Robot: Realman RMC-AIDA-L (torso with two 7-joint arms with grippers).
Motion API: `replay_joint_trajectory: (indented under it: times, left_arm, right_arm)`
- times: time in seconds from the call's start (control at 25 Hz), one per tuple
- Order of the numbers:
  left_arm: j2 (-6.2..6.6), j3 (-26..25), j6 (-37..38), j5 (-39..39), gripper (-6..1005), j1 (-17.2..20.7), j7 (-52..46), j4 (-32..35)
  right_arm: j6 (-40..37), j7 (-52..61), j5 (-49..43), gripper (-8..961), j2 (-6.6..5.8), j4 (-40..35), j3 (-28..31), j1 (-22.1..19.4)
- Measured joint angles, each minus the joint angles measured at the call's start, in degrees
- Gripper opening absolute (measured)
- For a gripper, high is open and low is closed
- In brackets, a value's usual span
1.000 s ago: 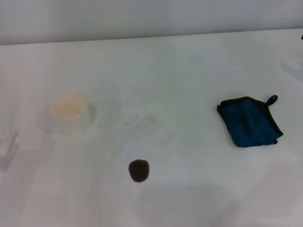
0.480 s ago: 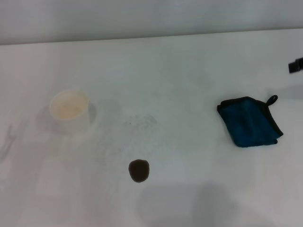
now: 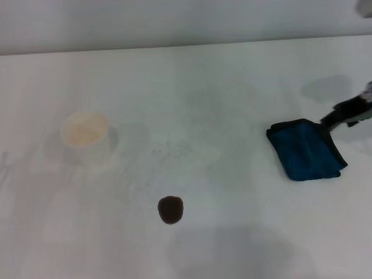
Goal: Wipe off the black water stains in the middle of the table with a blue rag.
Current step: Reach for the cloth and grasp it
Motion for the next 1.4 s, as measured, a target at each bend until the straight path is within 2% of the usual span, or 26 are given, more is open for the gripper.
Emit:
replay_joint_trajectory:
  times: [0.28, 0.56, 0.8, 0.96, 1.4]
  left_arm:
    - [-0.13, 0.0, 1.2, -0.6, 881, 0.3, 0.0, -1.0]
    - [-0.12, 0.0, 2.1, -1.1, 880, 0.3, 0.1, -1.0]
    - [-0.07, 0.0, 1.9, -1.3, 880, -0.2, 0.1, -1.1]
    - [-0.05, 0.0, 1.9, -1.3, 881, -0.3, 0.1, -1.1]
    - [-0.14, 0.0, 1.7, -1.3, 882, -0.3, 0.1, -1.1]
  right_arm:
    - [-0.8, 9.2, -2.3, 623, 0.24, 3.1, -11.9, 3.4]
    - [-1.7, 14.8, -1.1, 621, 0.66, 6.5, -17.9, 4.9]
    - [-3.4, 17.3, -0.3, 619, 0.76, 8.2, -21.0, 6.4]
    - [-5.6, 18.5, -0.6, 618, 0.59, 12.9, -23.2, 9.1]
    - [-8.4, 18.3, -4.2, 610, 0.26, 20.7, -23.9, 13.0]
